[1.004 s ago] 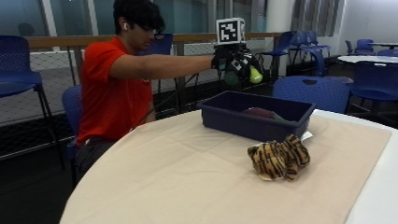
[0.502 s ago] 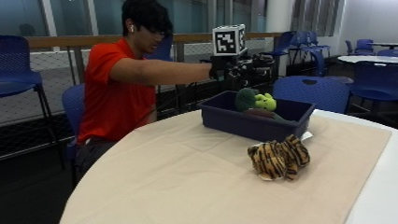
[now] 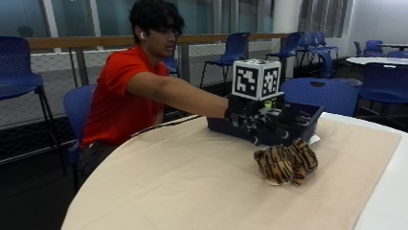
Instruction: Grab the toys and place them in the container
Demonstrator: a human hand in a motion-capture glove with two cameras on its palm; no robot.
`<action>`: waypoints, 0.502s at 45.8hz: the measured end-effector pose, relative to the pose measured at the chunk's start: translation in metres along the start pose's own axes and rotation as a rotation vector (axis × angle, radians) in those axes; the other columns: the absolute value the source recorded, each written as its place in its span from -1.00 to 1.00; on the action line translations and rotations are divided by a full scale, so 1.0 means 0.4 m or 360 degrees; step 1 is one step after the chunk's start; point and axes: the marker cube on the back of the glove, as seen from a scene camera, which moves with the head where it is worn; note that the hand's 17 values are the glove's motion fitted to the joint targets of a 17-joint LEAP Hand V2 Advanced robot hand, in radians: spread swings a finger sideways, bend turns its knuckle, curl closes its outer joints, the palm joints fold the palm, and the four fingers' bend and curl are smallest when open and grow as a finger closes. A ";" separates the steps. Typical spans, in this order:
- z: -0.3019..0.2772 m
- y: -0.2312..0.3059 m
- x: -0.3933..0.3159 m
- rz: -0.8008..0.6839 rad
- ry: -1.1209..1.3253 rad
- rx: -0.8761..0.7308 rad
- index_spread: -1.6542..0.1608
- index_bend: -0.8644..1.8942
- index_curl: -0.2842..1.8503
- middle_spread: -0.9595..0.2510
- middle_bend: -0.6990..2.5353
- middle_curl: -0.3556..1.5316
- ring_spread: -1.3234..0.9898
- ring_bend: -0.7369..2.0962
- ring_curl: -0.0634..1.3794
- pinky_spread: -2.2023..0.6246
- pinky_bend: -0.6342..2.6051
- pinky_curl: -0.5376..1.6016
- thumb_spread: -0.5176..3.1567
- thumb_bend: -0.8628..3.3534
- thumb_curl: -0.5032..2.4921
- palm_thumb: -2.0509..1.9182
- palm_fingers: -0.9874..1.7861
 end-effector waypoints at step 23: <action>0.206 -0.166 -0.053 -0.0161 0.0159 -0.0235 0.40 -0.28 -0.58 0.47 -0.50 -0.45 0.17 -0.09 -0.41 0.57 0.22 -0.16 -0.09 -0.58 -0.46 0.07 -0.24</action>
